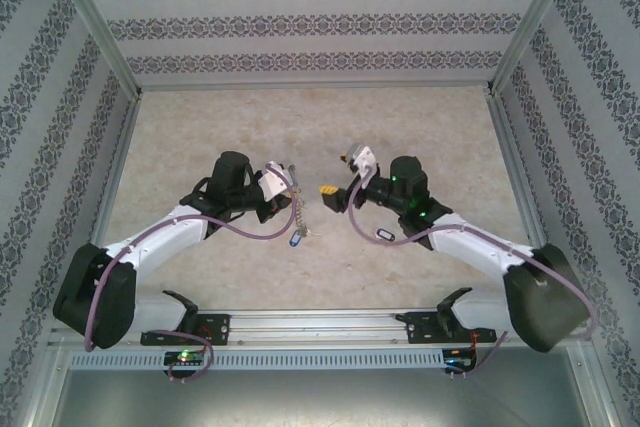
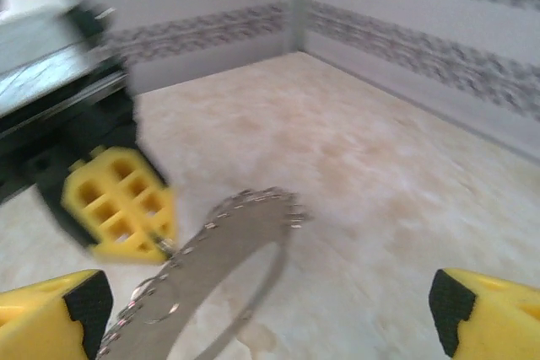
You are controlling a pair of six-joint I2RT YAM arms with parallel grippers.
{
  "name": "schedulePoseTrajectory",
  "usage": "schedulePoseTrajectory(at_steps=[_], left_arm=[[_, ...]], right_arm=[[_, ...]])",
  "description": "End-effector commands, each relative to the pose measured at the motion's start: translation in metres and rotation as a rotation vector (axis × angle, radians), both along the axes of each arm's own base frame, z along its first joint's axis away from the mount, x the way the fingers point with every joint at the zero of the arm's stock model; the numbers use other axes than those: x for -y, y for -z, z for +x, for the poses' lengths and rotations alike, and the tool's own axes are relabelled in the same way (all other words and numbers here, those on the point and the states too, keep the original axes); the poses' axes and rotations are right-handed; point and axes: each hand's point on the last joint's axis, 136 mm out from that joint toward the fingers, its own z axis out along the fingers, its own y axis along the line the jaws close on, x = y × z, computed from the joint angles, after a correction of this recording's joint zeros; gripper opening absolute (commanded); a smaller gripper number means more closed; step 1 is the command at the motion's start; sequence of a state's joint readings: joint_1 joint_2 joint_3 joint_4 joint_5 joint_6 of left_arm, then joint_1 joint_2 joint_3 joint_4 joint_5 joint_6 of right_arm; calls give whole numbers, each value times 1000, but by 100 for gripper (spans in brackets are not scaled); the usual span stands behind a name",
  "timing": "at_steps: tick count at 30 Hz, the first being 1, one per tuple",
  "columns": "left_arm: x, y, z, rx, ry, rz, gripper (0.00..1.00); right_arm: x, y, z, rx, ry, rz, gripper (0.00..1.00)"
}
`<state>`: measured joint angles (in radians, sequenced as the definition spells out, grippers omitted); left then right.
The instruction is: Put the keys on the keyring
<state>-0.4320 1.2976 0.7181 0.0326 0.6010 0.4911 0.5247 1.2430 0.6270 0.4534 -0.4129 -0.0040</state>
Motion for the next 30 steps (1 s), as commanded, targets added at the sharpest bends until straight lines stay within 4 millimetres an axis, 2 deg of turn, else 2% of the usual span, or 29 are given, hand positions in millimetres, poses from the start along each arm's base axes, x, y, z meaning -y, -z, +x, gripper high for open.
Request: schedulePoseTrajectory(at_steps=[1,3,5,10,11,13,14,16,20,22,24,27,30], left_arm=[[7,-8,-1,12,33,1,0],[9,-7,-2,4,45,-2,0],[10,-8,-1,-6,46,-6,0],[14,-5,-3,-42,65,-17,0],[15,-4,-4,-47,71,-19,0],[17,-3,-5,-58,85,-19,0],[17,-1,-5,-63,88,-20,0],[17,0,-6,-65,91,-22,0],[17,2,-9,-79,94,-21,0],[17,2,-11,-85,101,-22,0],[17,3,-12,-90,103,-23,0],[17,4,-11,-88,99,-20,0],[18,6,-10,-91,104,-23,0]], right_arm=[[61,52,12,-444,401,-46,98],[86,71,4,-646,520,-28,98],[103,91,-11,-813,594,-18,98],[127,142,-65,-949,666,-301,98],[127,149,-72,-951,646,-353,95],[123,161,-83,-953,561,-452,80],[122,165,-83,-966,548,-464,77],[110,164,-76,-996,455,-433,62],[106,163,-60,-1008,468,-444,48],[111,173,-60,-1068,494,-469,47],[106,177,-62,-1109,491,-477,42],[110,179,-63,-1071,533,-551,37],[113,182,-56,-1073,548,-544,32]])
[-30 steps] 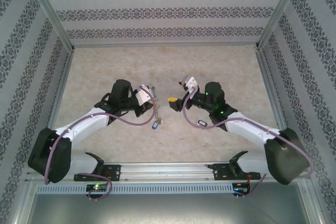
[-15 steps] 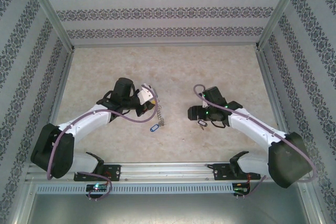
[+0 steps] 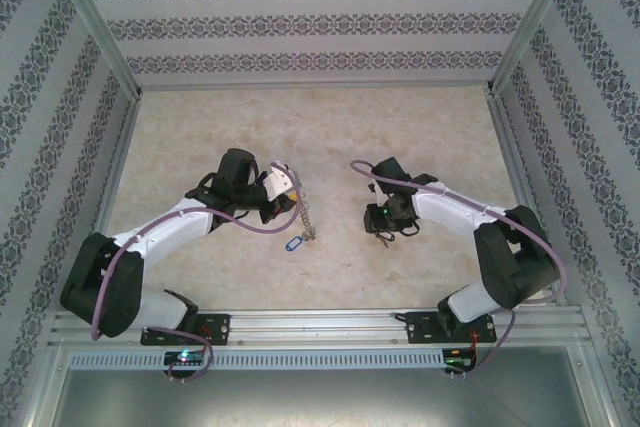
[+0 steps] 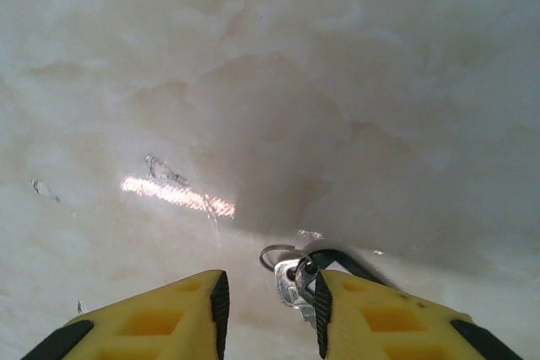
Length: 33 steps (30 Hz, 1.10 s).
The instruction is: Put the keys on the keyring
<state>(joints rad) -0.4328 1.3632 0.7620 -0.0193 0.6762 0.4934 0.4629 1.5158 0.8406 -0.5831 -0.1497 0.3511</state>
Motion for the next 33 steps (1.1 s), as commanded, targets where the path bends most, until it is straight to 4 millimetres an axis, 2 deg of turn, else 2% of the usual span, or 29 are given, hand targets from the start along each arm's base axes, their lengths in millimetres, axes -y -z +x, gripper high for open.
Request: schedulePoseTrajectory(at_steps=[1,4,7,13,15,17,19,22,27,33], left_arm=[[9,-3,-5,-11,43,-14,0],[10,-1,-5,-25,46,-15,0],[9,0,-5,-26,43,-13,0],[8,0,-7,-27,46,-10,0],[8,1,-7,-30,44,-7,0],[8,1,-7,-32,43,-9,0],[8,2,-6,-34,43,-10,0],[8,3,-6,-36,41,-9,0],[8,4,-6,-36,38,-7,0],[7,6,-5,-47,26,-7,0]], right_arm=[[6,2,5,-12,20,-43,32],[-5,5,8,-29,16,11,30],[-8,11,9,-50,15,9,29],[-5,13,5,-59,26,-25,31],[-5,9,5,-52,31,-39,30],[4,3,8,-17,64,-108,30],[18,-6,11,27,129,-189,31],[29,-13,7,52,249,-249,25],[20,-21,1,82,466,-276,23],[13,-13,6,47,756,-282,26]])
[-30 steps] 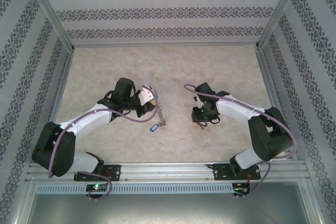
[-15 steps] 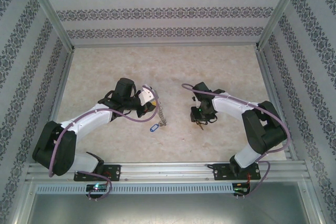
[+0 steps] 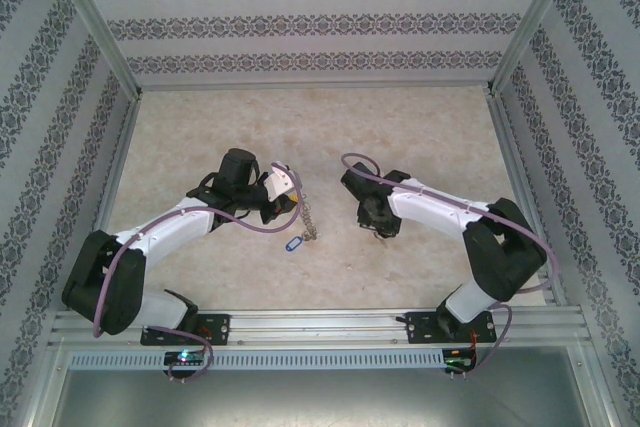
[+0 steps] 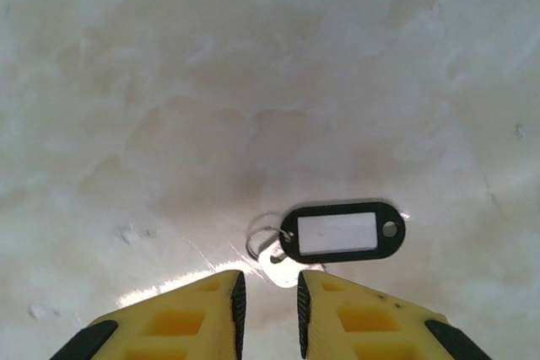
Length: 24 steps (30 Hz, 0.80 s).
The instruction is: Put the keys on the keyring
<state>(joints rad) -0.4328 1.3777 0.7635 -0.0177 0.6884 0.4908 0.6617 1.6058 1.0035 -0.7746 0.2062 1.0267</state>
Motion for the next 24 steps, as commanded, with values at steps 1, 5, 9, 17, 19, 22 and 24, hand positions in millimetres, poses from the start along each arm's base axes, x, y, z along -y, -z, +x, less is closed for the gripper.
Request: schedulePoseTrajectory(at_steps=[1,5,9,17,19,22,24], left_arm=[[6,4,-5,-34,18,-5,0],[5,7,-7,-47,15,-10,0],[4,9,-7,-43,11,-3,0],[4,13,-7,-50,13,-6,0],[5,12,-7,-48,16,-6,0],[4,13,-7,-47,14,-3,0],[5,13,-8,-49,16,-4,0]], right_arm=[[10,5,5,20,260,-20,26],[6,8,14,0,314,-17,34],[-5,22,10,-62,292,3,37],[1,36,-14,-109,317,-54,37],[-1,37,-16,-116,316,-55,37],[-3,44,-17,-127,319,-52,36],[1,47,-15,-123,319,-75,36]])
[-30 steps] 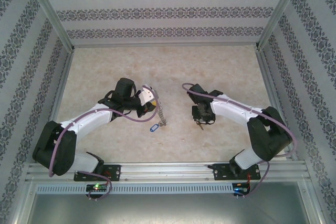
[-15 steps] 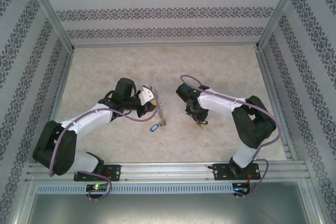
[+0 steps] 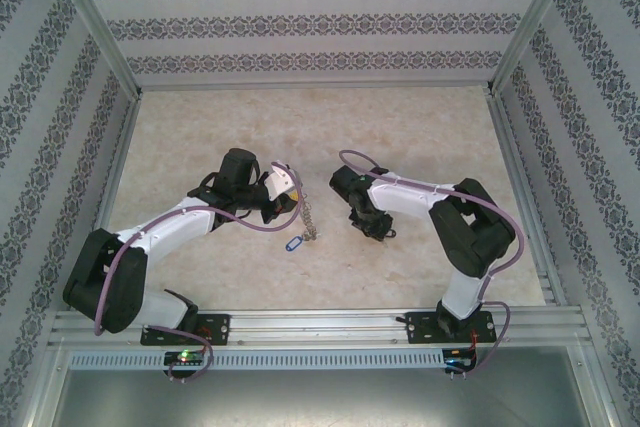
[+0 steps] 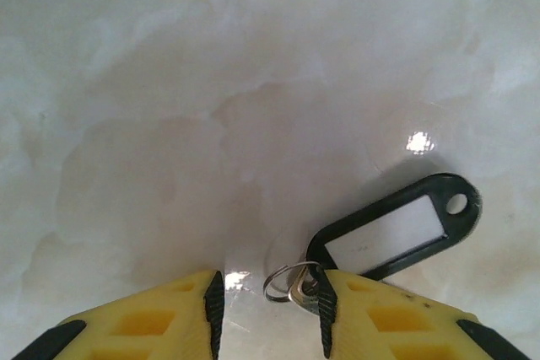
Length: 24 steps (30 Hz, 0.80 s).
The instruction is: Put the keys on the keyring
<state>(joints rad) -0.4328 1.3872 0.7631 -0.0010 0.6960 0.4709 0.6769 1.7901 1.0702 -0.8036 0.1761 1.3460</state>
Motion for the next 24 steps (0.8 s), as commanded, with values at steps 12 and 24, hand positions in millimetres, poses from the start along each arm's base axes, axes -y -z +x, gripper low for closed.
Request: schedulePoseTrajectory(at_steps=[12,24], left_arm=[[1,11,-10,-38,12,12,0],[2,9,-8,-44,11,10,0]], right_arm=[[22,-3,3,2,-67,-110,19],[25,-19,6,35,-108,-93,8]])
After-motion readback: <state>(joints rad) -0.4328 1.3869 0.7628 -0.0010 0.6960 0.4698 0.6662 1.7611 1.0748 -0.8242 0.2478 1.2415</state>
